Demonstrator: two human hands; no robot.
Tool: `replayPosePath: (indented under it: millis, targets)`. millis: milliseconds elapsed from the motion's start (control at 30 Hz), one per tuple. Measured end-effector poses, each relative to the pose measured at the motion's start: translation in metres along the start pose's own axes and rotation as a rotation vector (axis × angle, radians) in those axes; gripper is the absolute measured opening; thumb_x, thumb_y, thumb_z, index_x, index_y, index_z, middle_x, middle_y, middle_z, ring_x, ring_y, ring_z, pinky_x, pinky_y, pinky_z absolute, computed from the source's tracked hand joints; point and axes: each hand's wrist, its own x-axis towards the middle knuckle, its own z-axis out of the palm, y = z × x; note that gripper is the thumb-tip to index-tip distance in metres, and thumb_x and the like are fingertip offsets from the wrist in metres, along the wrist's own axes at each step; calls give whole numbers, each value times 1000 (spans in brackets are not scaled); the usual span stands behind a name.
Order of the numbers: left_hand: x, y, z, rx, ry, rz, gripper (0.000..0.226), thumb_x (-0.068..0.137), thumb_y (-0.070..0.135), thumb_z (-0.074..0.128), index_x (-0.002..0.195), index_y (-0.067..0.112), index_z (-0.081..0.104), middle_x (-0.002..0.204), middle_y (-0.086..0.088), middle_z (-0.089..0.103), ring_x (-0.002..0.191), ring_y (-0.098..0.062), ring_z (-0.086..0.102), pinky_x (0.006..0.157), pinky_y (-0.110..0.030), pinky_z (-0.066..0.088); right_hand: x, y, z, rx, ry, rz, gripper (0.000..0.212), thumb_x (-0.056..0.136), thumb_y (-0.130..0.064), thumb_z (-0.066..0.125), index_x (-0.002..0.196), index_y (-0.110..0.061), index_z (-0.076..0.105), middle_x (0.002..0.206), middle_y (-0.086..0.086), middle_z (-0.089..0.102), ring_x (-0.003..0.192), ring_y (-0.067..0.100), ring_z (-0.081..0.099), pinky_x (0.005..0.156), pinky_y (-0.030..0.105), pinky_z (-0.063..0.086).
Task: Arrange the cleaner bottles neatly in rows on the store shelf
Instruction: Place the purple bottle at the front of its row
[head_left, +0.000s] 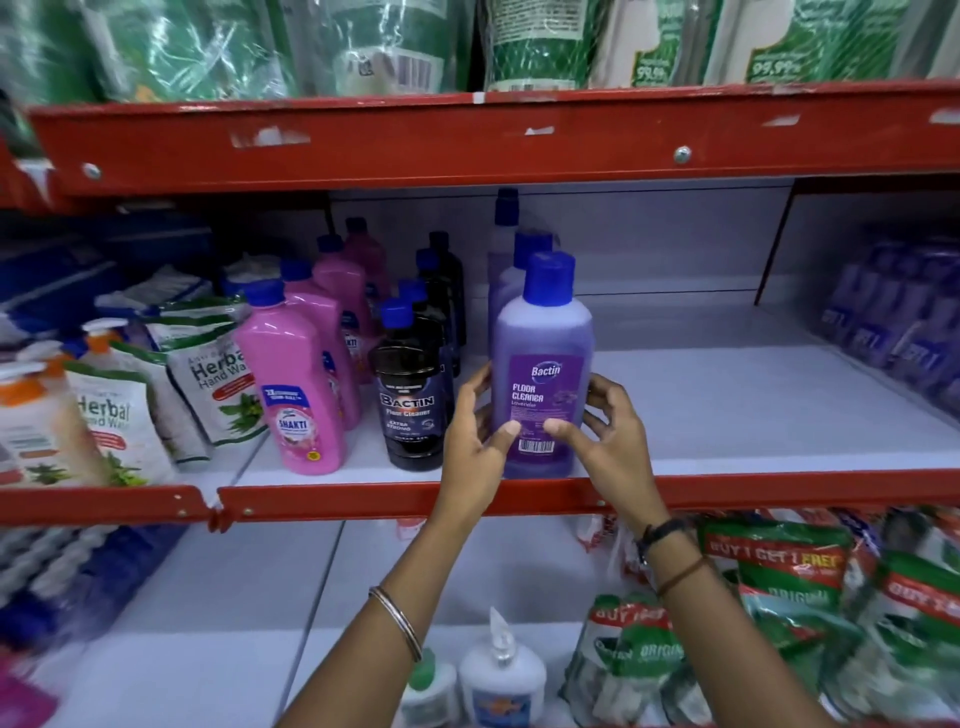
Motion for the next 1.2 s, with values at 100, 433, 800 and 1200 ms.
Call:
replayPosePath:
  millis: [100, 433, 800, 1200]
  targets:
    - [0, -2, -12, 30, -1, -10, 54, 86, 5, 59, 131, 28, 40, 126, 2, 57, 108, -4, 61, 87, -26, 54, -1, -3, 12, -29, 54, -17, 62, 72, -33, 76, 124, -22, 44, 123, -2, 56, 110, 9, 59, 82, 15, 52]
    - [1, -4, -7, 168, -9, 28, 39, 85, 3, 56, 118, 22, 51, 111, 6, 60, 87, 7, 56, 76, -8, 45, -3, 2, 7, -27, 9, -19, 52, 80, -44, 65, 123, -20, 50, 128, 0, 55, 116, 7, 56, 81, 9, 50]
    - [10, -7, -1, 327, -58, -81, 85, 66, 39, 77, 134, 28, 27, 128, 4, 54, 112, -12, 56, 92, -25, 47, 16, -1, 5, 111, -177, 36, 32, 85, -32, 52, 113, -19, 46, 105, -2, 68, 93, 6, 68, 75, 18, 54]
    - [1, 6, -8, 348, -117, -22, 82, 71, 83, 21, 143, 46, 7, 153, 19, 18, 139, -4, 26, 112, -35, 29, 9, -1, 1, 75, -64, 50, 28, 98, -32, 34, 121, -38, 49, 112, -9, 64, 98, 0, 66, 74, 12, 52]
